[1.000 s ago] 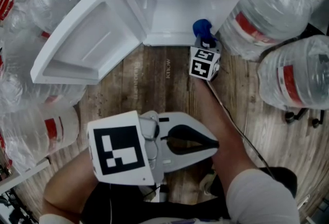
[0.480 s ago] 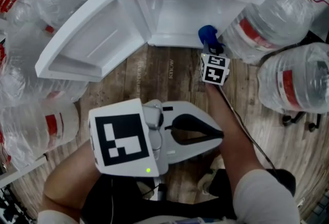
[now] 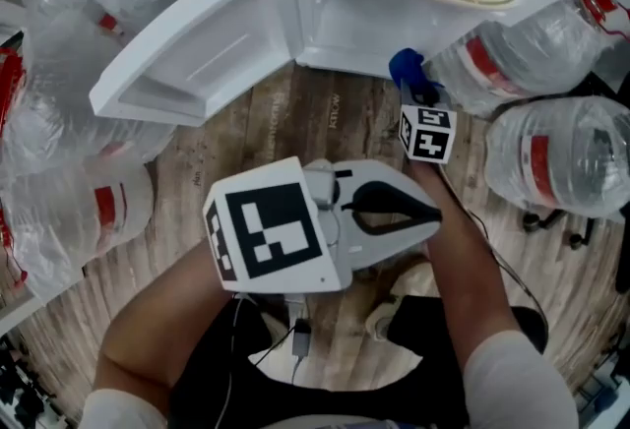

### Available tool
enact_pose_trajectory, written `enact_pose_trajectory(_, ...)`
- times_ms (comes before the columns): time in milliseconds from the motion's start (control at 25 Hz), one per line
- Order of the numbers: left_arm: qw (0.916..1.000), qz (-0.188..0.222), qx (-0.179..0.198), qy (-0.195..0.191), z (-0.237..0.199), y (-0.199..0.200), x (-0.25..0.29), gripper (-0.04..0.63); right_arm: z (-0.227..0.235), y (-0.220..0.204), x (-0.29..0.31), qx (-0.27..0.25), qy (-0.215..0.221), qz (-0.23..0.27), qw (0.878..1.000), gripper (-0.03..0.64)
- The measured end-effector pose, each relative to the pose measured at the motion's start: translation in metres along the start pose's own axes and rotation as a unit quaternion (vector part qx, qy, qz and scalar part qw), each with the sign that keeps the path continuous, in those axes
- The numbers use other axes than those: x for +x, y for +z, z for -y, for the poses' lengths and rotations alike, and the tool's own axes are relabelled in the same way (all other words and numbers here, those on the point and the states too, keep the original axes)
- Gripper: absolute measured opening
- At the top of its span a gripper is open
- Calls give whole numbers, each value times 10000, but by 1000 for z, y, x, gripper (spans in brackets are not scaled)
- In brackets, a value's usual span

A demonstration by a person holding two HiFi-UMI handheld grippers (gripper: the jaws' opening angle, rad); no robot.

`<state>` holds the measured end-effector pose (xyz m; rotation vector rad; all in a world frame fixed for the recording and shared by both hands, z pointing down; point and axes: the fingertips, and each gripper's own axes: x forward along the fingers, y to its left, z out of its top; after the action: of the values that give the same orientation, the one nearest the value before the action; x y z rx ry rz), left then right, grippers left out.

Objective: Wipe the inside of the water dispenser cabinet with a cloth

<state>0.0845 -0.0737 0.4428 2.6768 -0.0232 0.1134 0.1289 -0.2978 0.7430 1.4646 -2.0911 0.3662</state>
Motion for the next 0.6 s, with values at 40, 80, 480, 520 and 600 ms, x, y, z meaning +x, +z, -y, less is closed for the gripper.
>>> enact_pose_trajectory(40, 9999, 23, 40, 91, 0, 2, -2, -2, -6, 6, -8, -49, 97, -59, 9999, 86)
enact_pose_trajectory(80, 9998, 100, 19, 166, 0, 8, -4, -2, -11, 12, -18, -91, 191, -121, 9997, 86)
enact_pose_trajectory(480, 9898, 618, -365, 1233, 42, 108, -45, -2, -49, 97, -170, 185, 1083, -587, 9922, 83)
enact_pose_trajectory(520, 9878, 676, -538, 1295, 54, 119, -52, -2, -47, 110, -189, 220, 1116, -548, 9920, 83)
enact_pose_trajectory(600, 9841, 696, -785, 1432, 81, 143, -64, -2, -45, 138, -230, 215, 1186, -503, 9914, 83)
